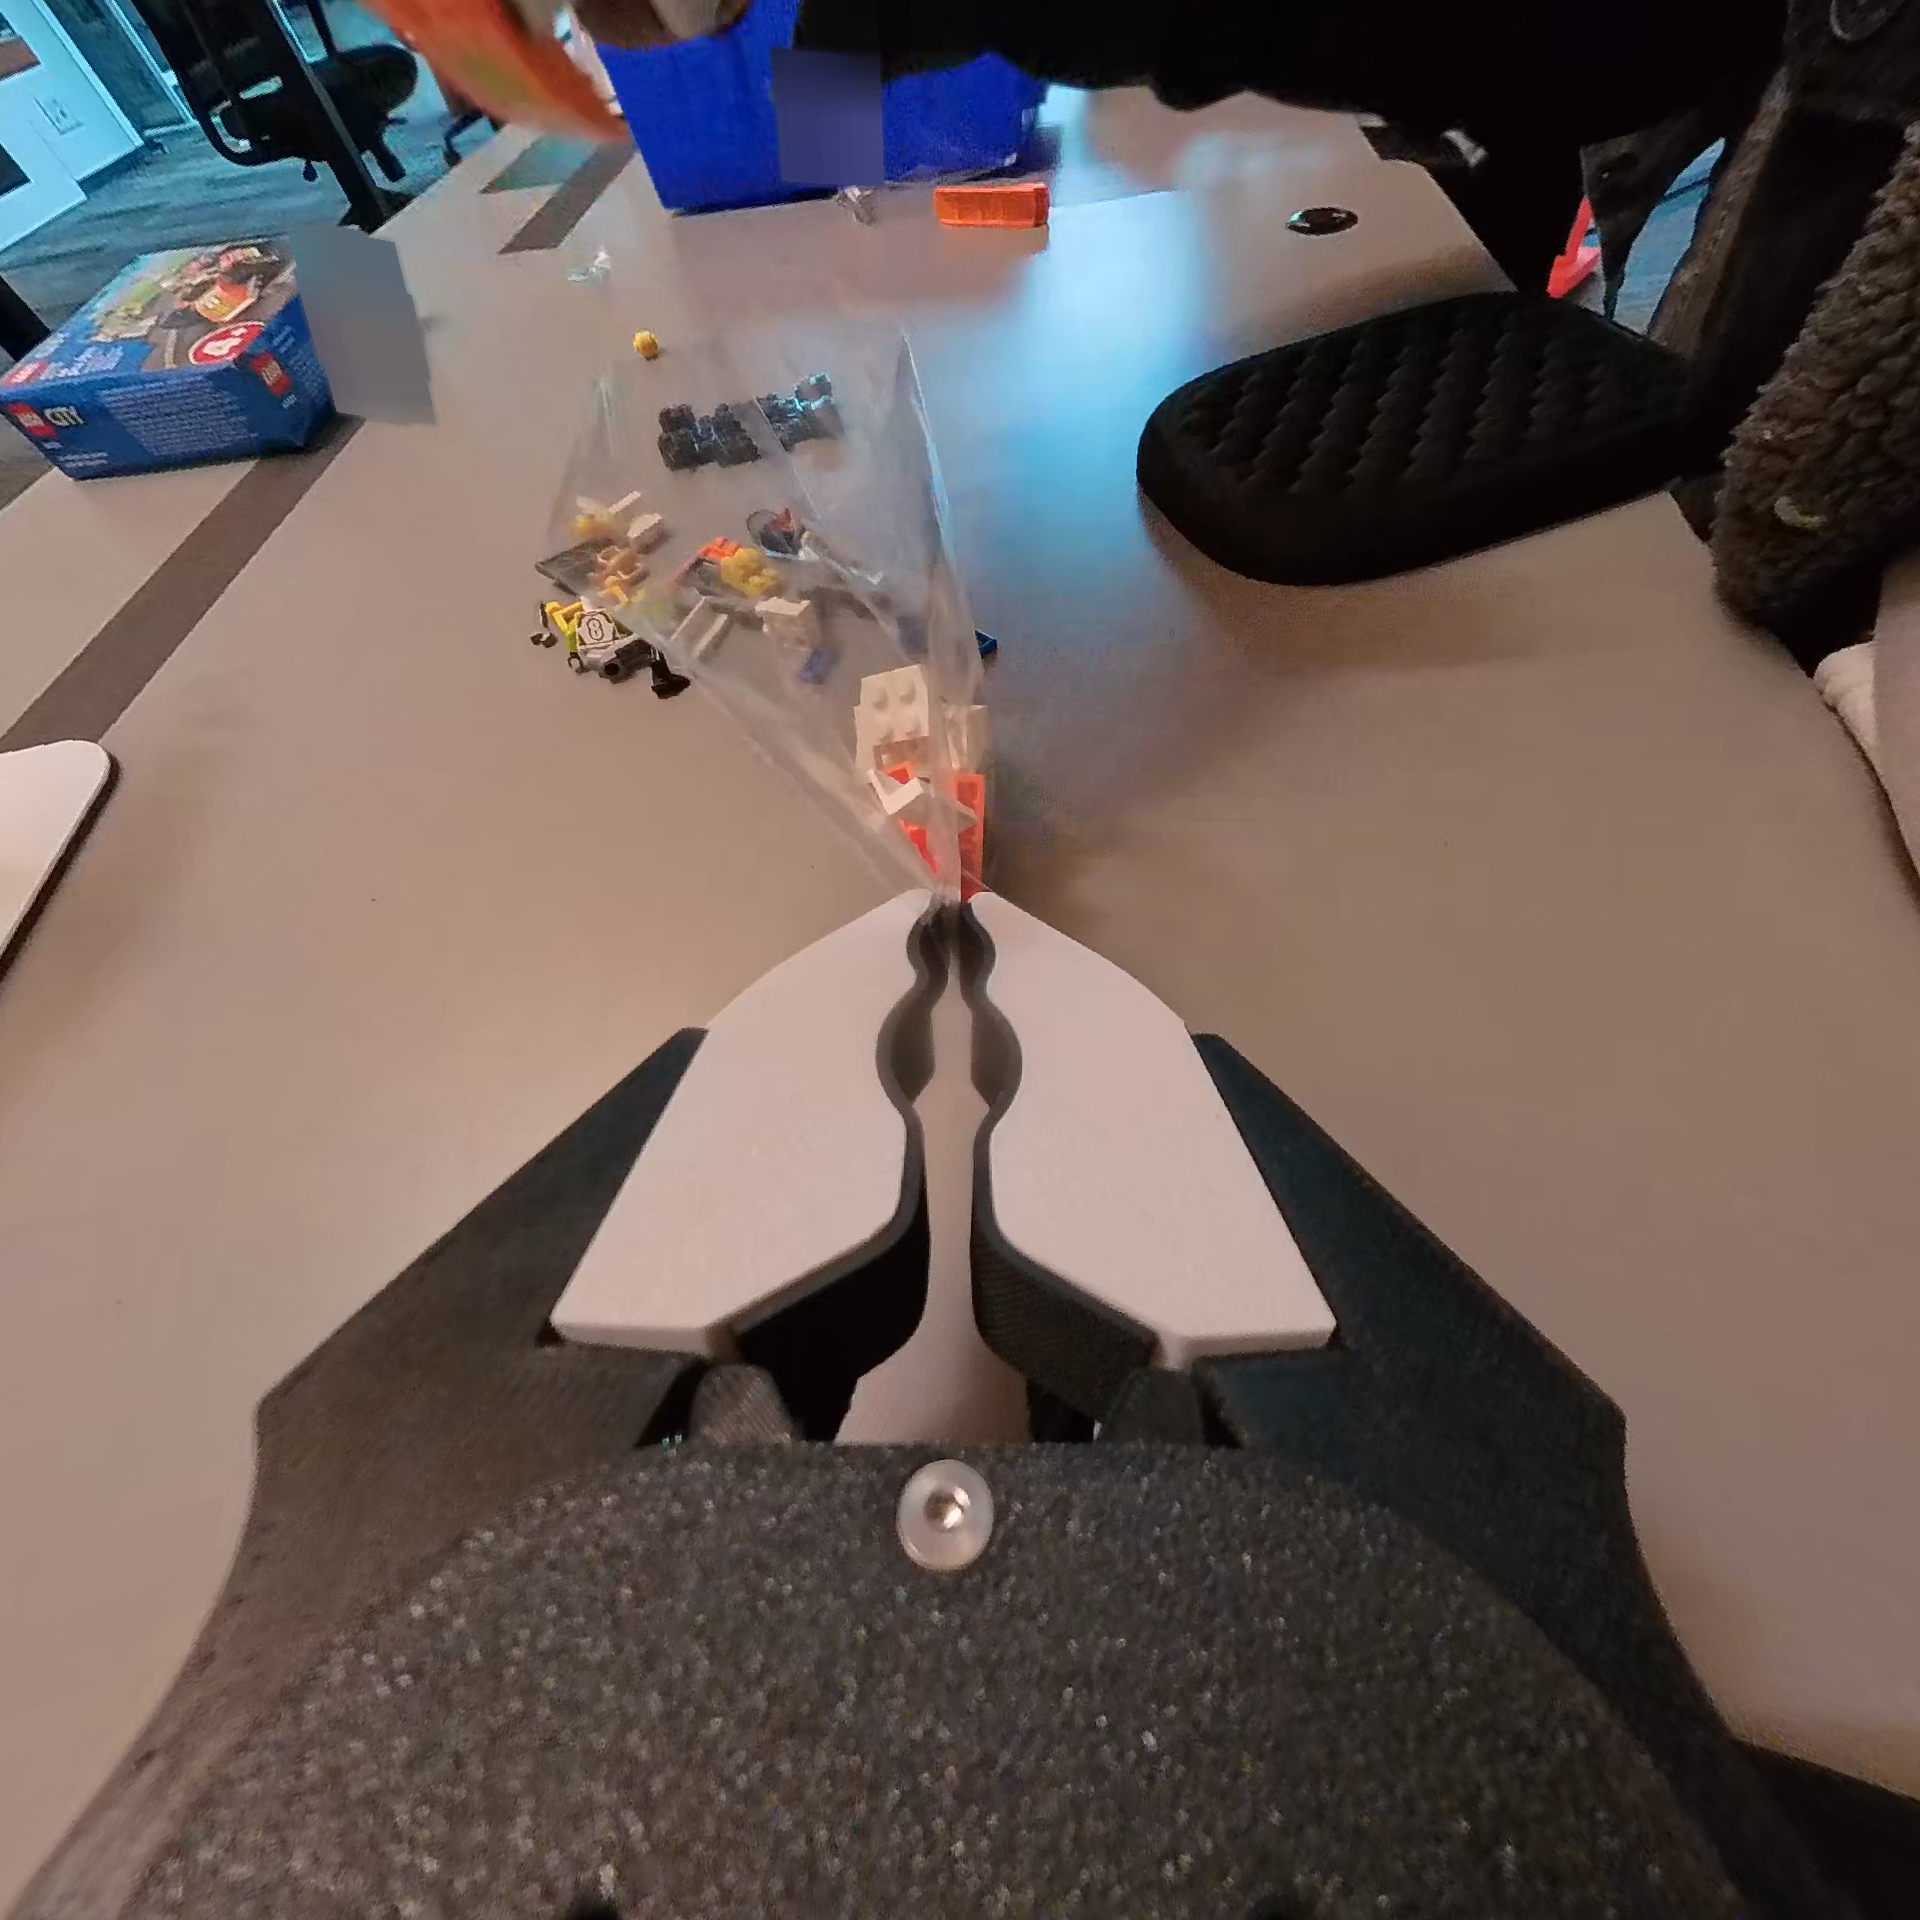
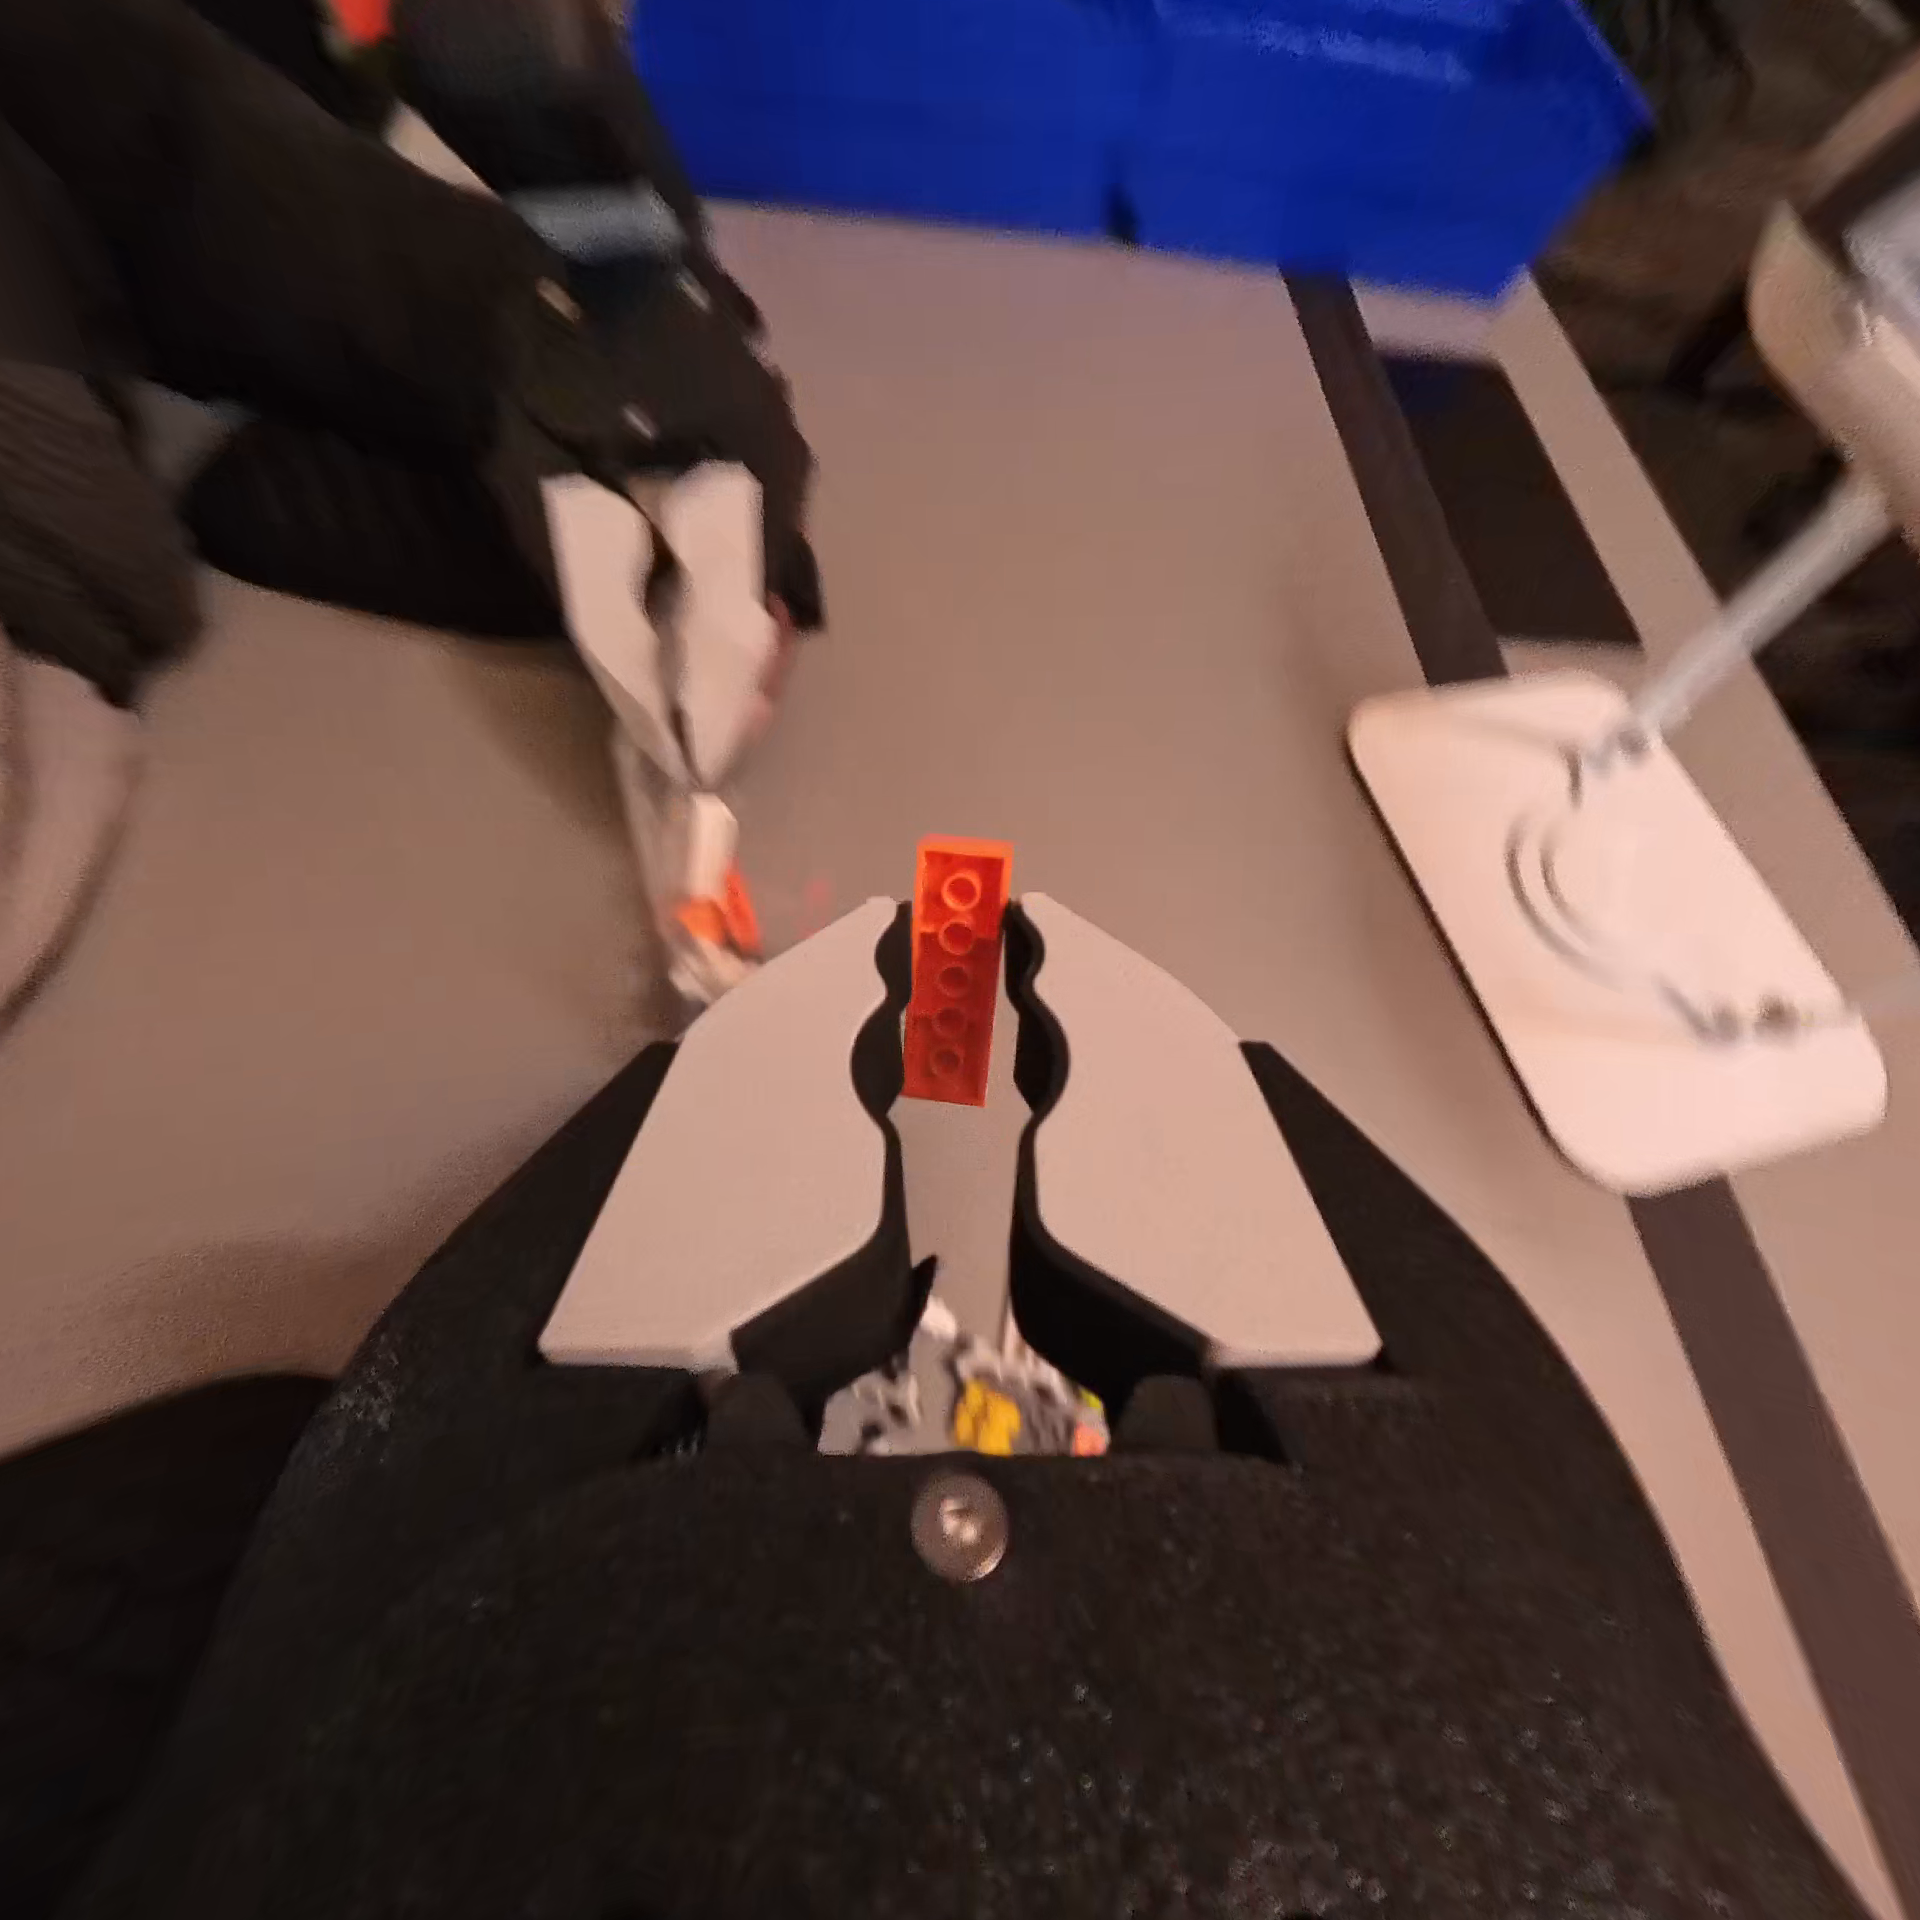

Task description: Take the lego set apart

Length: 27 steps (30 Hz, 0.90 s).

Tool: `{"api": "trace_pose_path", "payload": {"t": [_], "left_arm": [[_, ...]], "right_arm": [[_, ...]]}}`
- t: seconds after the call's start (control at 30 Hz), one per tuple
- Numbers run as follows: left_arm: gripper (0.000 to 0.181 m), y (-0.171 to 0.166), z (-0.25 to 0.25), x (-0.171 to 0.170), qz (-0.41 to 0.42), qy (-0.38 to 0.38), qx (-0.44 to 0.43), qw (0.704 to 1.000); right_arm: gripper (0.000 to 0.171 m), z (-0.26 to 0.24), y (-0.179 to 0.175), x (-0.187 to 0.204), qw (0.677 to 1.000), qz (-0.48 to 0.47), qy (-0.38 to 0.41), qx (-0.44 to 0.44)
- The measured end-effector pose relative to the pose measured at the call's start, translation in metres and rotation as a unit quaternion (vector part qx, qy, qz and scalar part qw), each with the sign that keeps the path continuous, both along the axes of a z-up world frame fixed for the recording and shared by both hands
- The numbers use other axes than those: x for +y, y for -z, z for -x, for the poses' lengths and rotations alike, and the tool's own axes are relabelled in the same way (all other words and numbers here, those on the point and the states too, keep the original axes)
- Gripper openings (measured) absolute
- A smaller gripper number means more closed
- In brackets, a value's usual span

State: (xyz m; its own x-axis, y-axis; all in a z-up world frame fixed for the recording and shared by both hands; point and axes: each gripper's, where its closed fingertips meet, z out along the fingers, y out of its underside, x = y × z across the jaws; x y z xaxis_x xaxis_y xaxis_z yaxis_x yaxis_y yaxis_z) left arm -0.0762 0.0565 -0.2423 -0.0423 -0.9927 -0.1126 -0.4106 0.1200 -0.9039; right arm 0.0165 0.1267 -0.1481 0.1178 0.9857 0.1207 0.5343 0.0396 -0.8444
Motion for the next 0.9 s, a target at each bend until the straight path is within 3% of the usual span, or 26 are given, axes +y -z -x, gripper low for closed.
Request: {"api": "trace_pose_path", "payload": {"t": [0.07,0.2,0.3,0.5,0.57,0.67,0.8,0.9], "left_arm": [[0.001,0.0,0.0,0.0,-0.002,0.0,0.001,1.0],[0.001,0.0,0.001,-0.001,-0.009,0.001,0.004,1.0],[0.001,-0.001,0.001,-0.002,-0.014,0.004,0.005,1.0],[0.001,-0.001,0.002,-0.001,-0.018,0.002,0.004,1.0],[0.001,-0.001,0.001,-0.001,-0.019,0.002,0.004,1.0],[0.001,-0.001,0.001,0.0,-0.021,0.001,0.002,1.0],[0.001,-0.001,0.001,0.002,-0.019,-0.002,0.0,1.0],[0.001,-0.001,0.0,0.003,-0.018,-0.005,0.0,1.0]], "right_arm": [[0.017,0.026,-0.009,-0.019,0.999,-0.01,-0.046,0.003],[0.017,0.053,0.016,-0.035,0.996,-0.008,-0.089,-0.032],[0.02,0.055,0.027,-0.034,0.996,0.005,-0.084,-0.037],[0.024,0.015,-0.006,-0.022,0.999,0.005,-0.018,0.028],[0.023,-0.015,0.013,-0.017,1.0,0.016,0.02,-0.013],[0.022,-0.054,0.076,-0.026,0.989,0.058,0.061,-0.121],[0.022,-0.061,0.134,-0.053,0.979,0.081,0.045,-0.183],[0.024,-0.062,0.15,-0.054,0.975,0.066,0.029,-0.21]]}}
